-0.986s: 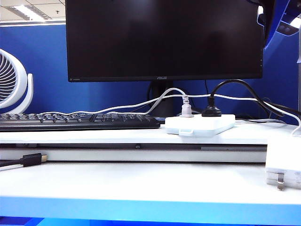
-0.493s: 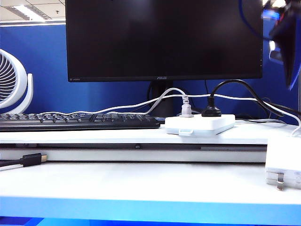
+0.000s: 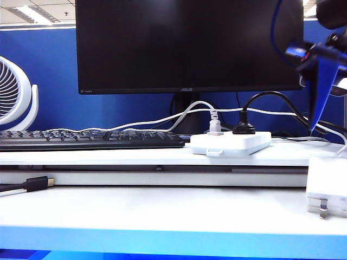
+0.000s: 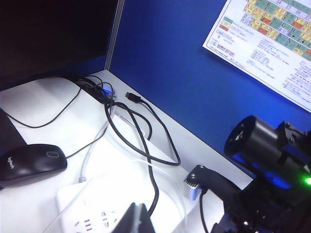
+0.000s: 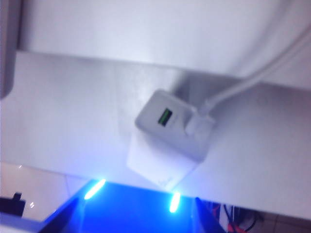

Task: Unplug the white charger from the socket, then place it next to the socket.

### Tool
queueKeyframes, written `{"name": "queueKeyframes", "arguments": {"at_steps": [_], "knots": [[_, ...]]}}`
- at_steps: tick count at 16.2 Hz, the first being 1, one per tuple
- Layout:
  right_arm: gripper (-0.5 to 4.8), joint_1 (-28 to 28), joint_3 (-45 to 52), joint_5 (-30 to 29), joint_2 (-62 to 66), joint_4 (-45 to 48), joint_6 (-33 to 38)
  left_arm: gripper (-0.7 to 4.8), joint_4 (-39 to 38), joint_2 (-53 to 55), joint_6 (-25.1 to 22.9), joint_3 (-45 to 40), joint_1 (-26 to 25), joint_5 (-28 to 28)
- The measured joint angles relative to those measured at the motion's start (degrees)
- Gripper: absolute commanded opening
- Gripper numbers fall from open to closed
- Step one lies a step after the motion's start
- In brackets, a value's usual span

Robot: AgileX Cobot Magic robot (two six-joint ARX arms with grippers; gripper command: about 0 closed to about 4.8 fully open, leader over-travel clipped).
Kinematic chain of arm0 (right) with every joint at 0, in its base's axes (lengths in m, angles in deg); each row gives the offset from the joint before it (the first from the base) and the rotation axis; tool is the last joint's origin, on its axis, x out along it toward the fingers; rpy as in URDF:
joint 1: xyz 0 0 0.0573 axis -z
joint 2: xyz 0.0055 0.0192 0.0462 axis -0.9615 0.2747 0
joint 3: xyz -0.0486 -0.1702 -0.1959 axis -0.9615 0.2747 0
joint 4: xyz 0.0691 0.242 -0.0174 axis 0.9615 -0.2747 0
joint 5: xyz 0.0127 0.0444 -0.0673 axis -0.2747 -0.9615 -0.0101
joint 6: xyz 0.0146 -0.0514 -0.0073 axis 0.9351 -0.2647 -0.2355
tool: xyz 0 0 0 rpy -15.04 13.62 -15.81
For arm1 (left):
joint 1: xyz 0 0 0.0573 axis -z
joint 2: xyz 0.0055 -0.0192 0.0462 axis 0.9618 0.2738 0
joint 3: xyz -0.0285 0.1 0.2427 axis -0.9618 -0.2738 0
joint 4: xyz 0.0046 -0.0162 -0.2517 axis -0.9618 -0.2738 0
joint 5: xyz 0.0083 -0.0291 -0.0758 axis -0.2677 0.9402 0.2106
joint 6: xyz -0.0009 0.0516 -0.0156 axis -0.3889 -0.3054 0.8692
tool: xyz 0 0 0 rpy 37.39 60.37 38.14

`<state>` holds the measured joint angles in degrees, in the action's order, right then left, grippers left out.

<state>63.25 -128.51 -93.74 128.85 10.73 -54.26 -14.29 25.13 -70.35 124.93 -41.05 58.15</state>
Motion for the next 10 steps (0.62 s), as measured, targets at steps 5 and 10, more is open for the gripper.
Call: {"name": "queueKeyframes", "arguments": {"at_steps": [5, 10], "knots": [[2.93, -2.25, 0.04, 3.89, 2.99, 1.01, 0.70, -0.05, -0.02, 0.00, 0.00, 0.00, 0.00, 0.02], [2.93, -2.27, 0.07, 4.81, 4.98, 1.05, 0.85, -0.05, -0.02, 0.00, 0.00, 0.00, 0.00, 0.04]]}}
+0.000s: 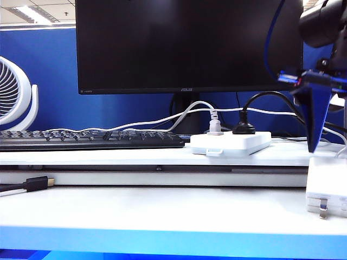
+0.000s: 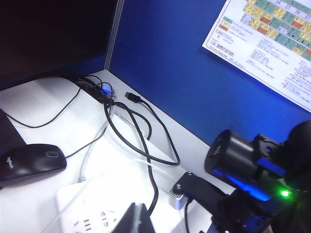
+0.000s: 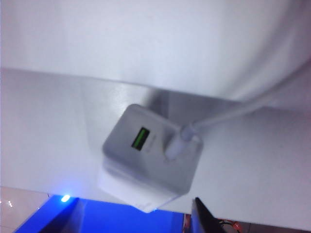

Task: Unplug the white charger from the socket, then place it next to the socket.

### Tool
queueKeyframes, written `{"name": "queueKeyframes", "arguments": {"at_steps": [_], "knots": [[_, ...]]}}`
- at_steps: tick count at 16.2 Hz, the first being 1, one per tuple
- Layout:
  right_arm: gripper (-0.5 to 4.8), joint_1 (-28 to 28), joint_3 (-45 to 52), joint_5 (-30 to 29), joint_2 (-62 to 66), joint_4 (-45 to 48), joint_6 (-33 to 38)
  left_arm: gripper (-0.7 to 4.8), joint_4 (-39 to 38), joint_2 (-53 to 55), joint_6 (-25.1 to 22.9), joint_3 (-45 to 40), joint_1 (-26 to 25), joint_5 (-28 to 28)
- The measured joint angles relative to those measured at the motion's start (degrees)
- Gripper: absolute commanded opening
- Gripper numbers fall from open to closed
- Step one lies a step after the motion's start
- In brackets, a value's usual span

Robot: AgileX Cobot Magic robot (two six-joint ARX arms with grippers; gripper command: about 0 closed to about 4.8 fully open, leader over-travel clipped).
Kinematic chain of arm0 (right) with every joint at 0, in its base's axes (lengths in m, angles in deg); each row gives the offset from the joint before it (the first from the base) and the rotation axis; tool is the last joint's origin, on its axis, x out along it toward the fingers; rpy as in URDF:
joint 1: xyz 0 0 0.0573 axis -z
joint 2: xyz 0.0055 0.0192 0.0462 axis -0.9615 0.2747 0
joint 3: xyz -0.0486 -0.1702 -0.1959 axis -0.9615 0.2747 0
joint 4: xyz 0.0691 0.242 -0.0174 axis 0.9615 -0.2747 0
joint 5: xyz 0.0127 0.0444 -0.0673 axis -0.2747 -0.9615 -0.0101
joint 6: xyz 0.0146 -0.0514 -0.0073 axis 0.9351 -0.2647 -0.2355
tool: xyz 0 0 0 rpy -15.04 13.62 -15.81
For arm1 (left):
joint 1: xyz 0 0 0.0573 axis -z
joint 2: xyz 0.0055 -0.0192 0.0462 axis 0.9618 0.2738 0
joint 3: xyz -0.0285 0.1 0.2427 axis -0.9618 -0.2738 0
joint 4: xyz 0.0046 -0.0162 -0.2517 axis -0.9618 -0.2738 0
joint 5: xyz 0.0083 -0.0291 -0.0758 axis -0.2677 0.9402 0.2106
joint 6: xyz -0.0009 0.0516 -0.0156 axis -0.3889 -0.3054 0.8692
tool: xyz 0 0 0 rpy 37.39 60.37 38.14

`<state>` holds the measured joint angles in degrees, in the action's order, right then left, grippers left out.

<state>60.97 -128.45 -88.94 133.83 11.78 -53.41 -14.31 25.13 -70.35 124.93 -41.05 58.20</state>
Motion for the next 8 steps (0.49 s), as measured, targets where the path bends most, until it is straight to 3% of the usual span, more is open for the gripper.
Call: {"name": "queueKeyframes", "arguments": {"at_steps": [8], "knots": [[2.93, -0.02, 0.02, 0.57, 4.24, 1.97, 0.50, -0.05, 0.04, 0.02, 0.00, 0.00, -0.02, 0.02]]}}
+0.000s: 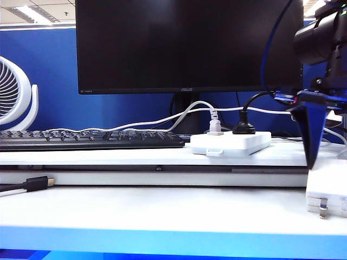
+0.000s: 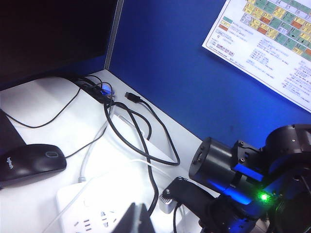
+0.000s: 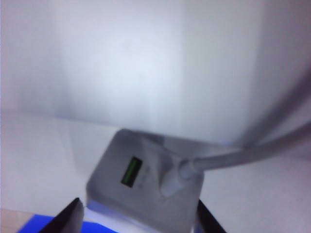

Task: Unplug the white charger from the socket, then place it next to the socket.

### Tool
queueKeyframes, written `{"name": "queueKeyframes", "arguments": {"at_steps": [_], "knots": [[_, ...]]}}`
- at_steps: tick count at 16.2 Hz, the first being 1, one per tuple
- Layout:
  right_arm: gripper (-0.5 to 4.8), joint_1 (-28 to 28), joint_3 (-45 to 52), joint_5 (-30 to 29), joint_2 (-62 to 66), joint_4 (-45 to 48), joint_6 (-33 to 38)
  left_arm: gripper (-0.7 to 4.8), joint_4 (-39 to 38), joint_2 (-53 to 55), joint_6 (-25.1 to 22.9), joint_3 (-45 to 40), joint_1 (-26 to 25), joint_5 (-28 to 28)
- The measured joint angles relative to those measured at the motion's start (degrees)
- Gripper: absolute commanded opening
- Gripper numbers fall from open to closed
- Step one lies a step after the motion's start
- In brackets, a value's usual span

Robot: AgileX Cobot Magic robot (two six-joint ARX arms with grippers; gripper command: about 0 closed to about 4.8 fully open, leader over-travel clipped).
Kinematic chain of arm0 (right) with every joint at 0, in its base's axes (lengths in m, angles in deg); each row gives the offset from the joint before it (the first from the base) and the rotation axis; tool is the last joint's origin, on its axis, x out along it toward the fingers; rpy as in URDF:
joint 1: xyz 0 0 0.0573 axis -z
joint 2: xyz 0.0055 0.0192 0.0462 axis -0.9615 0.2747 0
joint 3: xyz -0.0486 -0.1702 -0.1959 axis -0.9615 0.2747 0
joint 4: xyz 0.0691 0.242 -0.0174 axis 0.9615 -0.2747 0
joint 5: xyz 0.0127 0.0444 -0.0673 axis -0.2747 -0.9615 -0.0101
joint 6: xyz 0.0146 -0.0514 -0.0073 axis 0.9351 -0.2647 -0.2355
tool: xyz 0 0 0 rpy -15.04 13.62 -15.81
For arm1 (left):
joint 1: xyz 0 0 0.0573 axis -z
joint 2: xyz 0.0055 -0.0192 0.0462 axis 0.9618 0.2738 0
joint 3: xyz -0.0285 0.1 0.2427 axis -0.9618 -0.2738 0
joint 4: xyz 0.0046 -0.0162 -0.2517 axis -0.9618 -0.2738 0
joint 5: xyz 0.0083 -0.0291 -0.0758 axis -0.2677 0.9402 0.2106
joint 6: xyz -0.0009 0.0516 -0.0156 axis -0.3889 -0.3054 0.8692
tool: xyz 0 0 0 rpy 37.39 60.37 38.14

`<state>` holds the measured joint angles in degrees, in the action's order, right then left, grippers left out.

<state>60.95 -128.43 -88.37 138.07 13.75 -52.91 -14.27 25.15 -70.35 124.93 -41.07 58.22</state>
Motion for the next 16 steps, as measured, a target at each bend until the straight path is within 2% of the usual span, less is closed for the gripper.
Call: {"name": "queueKeyframes", "arguments": {"at_steps": [14, 16], "knots": [[2.92, -0.31, 1.38, -0.13, 2.38, 2.99, 1.25, -0.05, 1.49, 0.00, 0.00, 0.00, 0.00, 0.02], [2.22, -0.33, 1.77, -0.09, 2.82, 2.86, 1.25, -0.05, 1.51, 0.00, 0.00, 0.00, 0.00, 0.00]]}}
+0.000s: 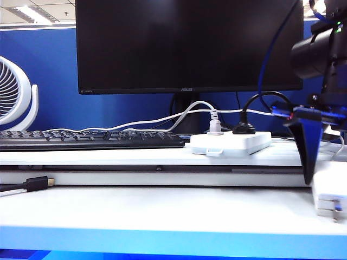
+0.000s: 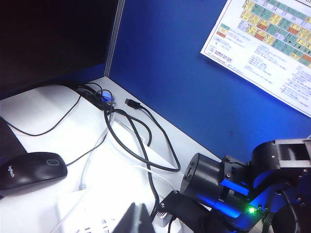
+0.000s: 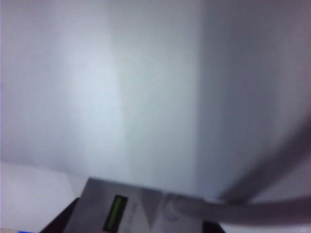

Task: Unplug the white charger from the socket, then place it next to the socket.

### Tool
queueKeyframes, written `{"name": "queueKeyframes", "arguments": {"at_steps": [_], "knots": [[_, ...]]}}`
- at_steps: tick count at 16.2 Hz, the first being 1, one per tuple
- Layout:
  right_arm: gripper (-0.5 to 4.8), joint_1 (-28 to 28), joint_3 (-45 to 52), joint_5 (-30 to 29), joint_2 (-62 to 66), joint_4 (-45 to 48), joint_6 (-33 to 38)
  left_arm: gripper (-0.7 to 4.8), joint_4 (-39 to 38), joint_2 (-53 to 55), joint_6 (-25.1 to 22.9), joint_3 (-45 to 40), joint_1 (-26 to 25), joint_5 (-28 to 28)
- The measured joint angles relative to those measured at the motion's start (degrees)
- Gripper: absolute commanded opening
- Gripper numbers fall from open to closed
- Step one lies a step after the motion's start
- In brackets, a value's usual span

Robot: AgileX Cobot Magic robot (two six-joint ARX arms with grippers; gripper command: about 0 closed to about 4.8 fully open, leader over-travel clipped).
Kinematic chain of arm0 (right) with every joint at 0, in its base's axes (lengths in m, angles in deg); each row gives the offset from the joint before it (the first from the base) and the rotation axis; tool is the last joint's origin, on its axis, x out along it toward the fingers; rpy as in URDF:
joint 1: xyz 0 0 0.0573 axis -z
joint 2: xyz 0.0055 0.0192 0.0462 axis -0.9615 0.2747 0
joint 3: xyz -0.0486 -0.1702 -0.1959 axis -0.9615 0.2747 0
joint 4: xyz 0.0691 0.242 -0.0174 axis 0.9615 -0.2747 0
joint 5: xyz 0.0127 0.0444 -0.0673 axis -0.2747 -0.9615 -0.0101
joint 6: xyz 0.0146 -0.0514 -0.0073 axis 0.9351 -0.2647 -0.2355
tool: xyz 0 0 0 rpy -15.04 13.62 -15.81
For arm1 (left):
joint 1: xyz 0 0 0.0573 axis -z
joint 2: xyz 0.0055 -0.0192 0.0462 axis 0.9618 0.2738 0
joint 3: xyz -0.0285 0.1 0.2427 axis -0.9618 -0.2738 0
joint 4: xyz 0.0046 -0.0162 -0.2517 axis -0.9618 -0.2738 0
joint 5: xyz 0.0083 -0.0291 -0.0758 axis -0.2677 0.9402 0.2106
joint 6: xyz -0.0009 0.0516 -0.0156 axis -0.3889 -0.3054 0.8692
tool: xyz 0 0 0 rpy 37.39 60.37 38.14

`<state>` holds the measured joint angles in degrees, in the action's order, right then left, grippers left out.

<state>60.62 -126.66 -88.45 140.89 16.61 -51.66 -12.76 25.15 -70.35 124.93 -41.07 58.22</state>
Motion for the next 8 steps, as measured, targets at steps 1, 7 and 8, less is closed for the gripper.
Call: {"name": "queueKeyframes", "arguments": {"at_steps": [1, 7, 8], "knots": [[1.59, 0.00, 0.00, -0.02, 0.04, 0.04, 0.17, -0.05, -0.02, 0.00, 0.00, 0.00, 0.00, 0.02], [1.45, 0.02, -0.02, -2.38, -0.09, -0.98, 0.15, -0.05, -0.02, 0.00, 0.00, 0.00, 0.00, 0.02], [1.45, 0.00, -0.02, -3.04, -0.09, -1.29, 0.04, -0.05, 0.00, 0.00, 0.00, 0.00, 0.00, 0.02]]}}
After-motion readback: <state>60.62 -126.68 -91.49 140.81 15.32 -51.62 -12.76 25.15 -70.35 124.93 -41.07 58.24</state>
